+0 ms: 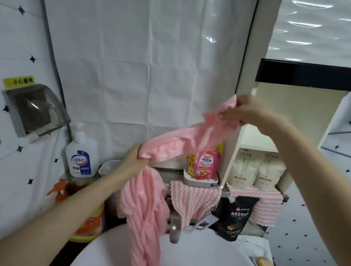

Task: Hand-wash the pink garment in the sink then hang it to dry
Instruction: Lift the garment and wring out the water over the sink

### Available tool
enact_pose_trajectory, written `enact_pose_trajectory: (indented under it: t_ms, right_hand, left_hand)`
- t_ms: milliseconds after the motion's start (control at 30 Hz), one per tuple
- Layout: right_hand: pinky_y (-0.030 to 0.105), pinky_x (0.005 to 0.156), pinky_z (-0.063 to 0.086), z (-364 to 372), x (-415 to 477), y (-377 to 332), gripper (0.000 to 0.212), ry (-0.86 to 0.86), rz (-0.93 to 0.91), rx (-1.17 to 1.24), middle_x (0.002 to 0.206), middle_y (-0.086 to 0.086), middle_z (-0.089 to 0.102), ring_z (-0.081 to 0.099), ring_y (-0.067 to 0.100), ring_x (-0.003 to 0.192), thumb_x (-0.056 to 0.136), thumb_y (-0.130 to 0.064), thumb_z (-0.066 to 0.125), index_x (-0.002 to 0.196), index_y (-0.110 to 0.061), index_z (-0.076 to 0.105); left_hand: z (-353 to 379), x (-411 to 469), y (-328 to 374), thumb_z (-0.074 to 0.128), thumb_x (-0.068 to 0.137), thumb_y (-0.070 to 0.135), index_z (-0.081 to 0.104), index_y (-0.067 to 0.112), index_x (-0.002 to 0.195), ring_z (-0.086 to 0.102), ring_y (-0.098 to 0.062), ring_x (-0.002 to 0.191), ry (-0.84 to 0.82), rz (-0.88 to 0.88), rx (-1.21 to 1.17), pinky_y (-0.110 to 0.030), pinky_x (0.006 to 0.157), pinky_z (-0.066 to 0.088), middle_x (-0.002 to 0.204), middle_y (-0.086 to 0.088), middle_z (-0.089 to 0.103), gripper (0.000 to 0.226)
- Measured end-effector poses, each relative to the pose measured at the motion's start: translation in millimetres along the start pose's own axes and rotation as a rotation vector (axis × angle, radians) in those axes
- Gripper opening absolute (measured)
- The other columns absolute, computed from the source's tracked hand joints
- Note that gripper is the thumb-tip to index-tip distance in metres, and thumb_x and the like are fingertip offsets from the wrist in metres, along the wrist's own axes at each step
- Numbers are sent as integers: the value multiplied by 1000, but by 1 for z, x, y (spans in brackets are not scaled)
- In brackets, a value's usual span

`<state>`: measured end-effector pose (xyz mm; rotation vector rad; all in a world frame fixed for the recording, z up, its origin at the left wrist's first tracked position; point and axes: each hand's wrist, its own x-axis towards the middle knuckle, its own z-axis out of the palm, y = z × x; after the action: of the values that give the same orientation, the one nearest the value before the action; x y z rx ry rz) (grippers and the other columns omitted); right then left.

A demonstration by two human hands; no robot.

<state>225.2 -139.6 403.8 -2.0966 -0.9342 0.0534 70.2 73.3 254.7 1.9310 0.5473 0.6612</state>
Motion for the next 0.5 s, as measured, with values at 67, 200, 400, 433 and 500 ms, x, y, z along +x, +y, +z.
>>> enact_pose_trajectory:
  t_ms: [67,200,400,433,500]
  right_hand:
    - [40,73,56,6,-5,13,21,-234,47,-262,91,12,63,63,27,84,79,-5,73,93,-9,58]
    - [35,96,47,26,-14,25,64,-551,43,-549,116,-6,58,57,19,108,72,-15,81,126,-24,47]
    - [34,104,43,90,-18,9,125,-413,-196,166,137,2,45,45,15,128,54,-36,87,150,-35,8]
    - [33,106,41,103,-17,8,126,-373,-214,255,131,0,47,45,14,128,57,-28,88,151,-33,4]
    - [31,109,38,123,-14,12,124,-303,-220,433,124,-1,50,46,10,125,65,-4,84,151,-28,-2]
  left_hand:
    - [-9,9,15,53,87,-2,44,14,85,47,-16,80,-29,86,101,-23,62,37,83,-2,49,18]
    - [-10,19,45,57,83,1,45,12,92,49,-17,87,-82,243,280,-26,68,37,94,-4,54,19]
    - [3,18,85,65,74,3,54,6,105,61,-28,90,-224,544,708,-27,62,36,100,-11,64,33]
    - [5,17,88,64,75,2,52,6,107,61,-29,90,-254,612,789,-28,63,37,102,-11,64,34]
    - [6,18,92,65,74,3,50,10,105,61,-27,86,-284,737,900,-31,63,40,99,-8,62,35]
